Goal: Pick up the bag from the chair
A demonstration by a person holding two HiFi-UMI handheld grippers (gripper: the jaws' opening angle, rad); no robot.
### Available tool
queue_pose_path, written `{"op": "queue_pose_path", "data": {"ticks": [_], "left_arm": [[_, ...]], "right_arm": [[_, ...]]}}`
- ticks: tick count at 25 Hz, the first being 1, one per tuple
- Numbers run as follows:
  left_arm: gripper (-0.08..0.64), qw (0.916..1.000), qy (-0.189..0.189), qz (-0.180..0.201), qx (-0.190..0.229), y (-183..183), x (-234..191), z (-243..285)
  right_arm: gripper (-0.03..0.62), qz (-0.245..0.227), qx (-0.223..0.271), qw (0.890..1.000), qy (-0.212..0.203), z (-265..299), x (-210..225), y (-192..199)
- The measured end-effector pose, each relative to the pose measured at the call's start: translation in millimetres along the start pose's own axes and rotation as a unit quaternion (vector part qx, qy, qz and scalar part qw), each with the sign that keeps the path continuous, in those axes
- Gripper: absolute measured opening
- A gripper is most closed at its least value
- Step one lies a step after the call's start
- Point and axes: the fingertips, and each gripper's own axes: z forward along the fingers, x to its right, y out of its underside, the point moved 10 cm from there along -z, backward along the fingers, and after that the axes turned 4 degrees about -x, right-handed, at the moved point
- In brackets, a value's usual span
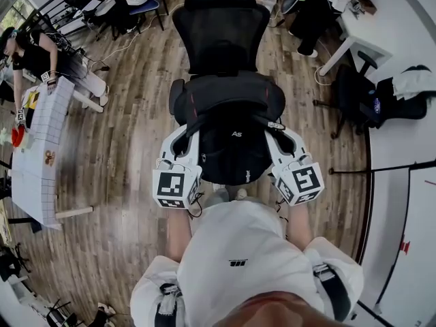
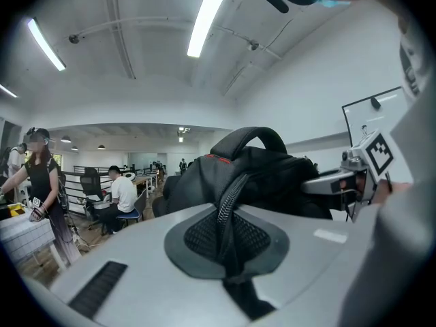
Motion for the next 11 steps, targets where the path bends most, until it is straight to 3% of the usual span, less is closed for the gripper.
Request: {"op": "queue_pose_path", "data": {"ticks": [11], "left_arm": [[0.017,0.9999,0.01,0.003,-0.003,-2,-7,13]], "right_arm": [[0.017,0.005,-0.003,1.0,0.01,7,4,1]]}}
